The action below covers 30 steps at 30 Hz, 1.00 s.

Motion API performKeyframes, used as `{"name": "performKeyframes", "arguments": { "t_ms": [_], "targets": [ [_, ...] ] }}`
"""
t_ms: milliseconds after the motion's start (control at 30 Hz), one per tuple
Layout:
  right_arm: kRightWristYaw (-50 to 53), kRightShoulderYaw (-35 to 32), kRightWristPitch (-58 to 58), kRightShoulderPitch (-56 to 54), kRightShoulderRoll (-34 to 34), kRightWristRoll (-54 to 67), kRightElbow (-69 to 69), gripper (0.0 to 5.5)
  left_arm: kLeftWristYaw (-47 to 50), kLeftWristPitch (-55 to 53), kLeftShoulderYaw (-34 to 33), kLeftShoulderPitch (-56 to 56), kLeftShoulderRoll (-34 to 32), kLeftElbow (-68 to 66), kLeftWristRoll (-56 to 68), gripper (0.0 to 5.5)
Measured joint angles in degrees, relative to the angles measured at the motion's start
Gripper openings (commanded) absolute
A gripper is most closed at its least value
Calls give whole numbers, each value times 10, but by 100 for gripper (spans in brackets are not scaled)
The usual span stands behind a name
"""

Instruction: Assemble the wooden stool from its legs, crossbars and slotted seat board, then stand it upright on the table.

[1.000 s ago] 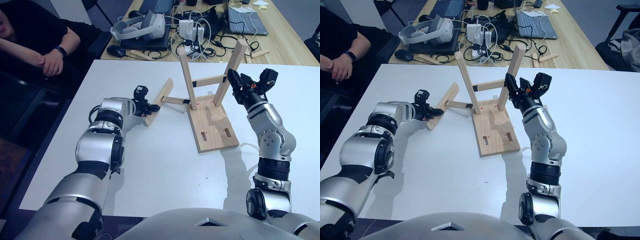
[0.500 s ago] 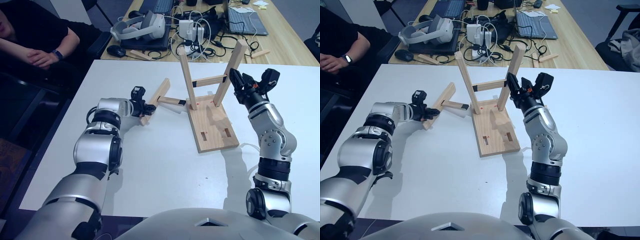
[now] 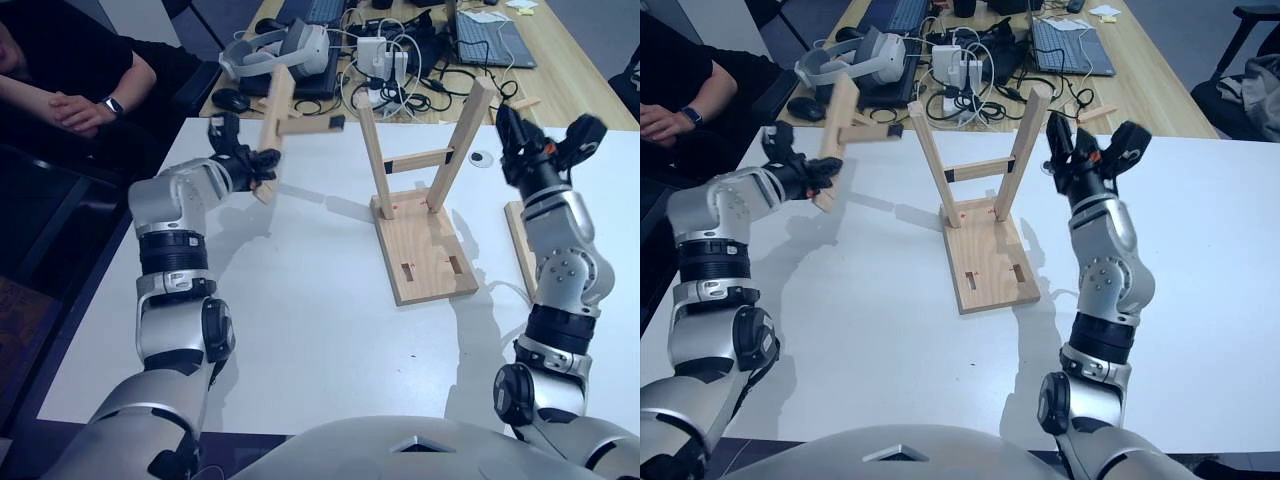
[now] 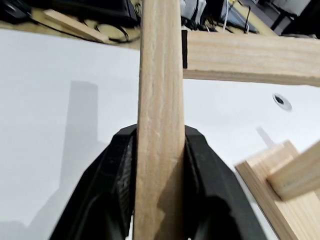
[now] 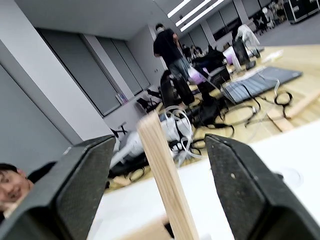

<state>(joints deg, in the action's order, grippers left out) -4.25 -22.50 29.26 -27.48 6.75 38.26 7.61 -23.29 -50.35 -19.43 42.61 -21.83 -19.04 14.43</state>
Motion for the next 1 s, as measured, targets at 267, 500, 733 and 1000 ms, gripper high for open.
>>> {"name": "performKeyframes", "arguments": {
  "t_ms": [267,500,733,1000],
  "targets": [
    [-6,-23,60,-147,59,103,-27,328,29,92,-87,-14,82,160,137,104],
    [-108,102,235,-90,52,268,82,413,6,109,-69,-36,138,251,263,104],
    [-163,113,320,-39,87,382,80,413,-78,18,-25,-47,102,276,399,104],
    [-204,148,329,-38,103,390,74,413,-73,-20,3,-79,89,315,474,103]
  ]
}}
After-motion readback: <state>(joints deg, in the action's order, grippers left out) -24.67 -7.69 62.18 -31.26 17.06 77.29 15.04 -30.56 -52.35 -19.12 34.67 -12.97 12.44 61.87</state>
